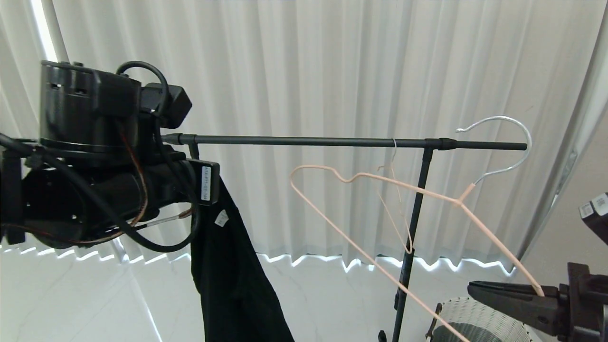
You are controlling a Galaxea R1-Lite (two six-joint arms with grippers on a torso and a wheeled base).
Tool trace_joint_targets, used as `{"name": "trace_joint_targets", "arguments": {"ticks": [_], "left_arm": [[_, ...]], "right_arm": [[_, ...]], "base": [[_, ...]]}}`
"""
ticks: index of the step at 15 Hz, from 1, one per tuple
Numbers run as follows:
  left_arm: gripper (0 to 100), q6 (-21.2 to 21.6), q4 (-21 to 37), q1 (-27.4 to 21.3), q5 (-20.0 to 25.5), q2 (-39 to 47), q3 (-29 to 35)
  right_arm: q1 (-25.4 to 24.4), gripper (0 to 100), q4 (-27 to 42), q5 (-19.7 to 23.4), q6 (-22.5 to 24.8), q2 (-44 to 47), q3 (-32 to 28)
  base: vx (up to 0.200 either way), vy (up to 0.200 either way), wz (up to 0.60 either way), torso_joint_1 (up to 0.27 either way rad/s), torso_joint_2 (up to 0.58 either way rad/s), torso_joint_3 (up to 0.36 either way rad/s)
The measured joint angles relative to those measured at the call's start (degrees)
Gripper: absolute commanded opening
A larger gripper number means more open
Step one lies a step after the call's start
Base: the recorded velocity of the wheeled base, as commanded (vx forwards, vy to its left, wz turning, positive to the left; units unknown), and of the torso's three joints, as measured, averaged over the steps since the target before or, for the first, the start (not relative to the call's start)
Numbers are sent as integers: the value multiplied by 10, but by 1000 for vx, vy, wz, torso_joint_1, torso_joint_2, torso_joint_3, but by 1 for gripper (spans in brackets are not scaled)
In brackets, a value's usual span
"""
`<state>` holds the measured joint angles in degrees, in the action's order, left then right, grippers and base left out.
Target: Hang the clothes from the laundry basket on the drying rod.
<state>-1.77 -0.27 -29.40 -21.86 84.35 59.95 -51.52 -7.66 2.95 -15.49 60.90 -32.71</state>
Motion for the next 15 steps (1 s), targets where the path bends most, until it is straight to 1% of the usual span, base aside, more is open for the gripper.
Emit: {"name": "trace_joint_targets", "arguments": {"ticks": [1, 2, 3, 5, 10, 12, 15], "left_arm": [[0, -27, 2, -11, -1, 18, 10], [0, -40, 3, -19, -1, 33, 16], [0, -46, 3, -23, -1, 47, 23], [0, -47, 4, -27, -1, 69, 34], [0, -47, 4, -29, -1, 91, 41], [0, -47, 9, -30, -1, 93, 41], [0, -47, 16, -34, -15, 92, 41]], "right_arm": [[-25, 0, 0, 1, -10, 1, 2], [-43, 0, 0, 2, -15, 4, 2], [-61, 0, 0, 7, -22, 10, 3], [-75, 0, -4, 18, -33, 28, 3], [-80, 0, -35, 22, -35, 68, 1], [-73, 0, -52, 20, -35, 86, 0], [-57, 0, -76, 21, -34, 114, -3]], "base": [[0, 0, 0, 0, 0, 0], [0, 0, 0, 0, 0, 0], [0, 0, 0, 0, 0, 0], [0, 0, 0, 0, 0, 0], [0, 0, 0, 0, 0, 0], [0, 0, 0, 0, 0, 0], [0, 0, 0, 0, 0, 0]]}}
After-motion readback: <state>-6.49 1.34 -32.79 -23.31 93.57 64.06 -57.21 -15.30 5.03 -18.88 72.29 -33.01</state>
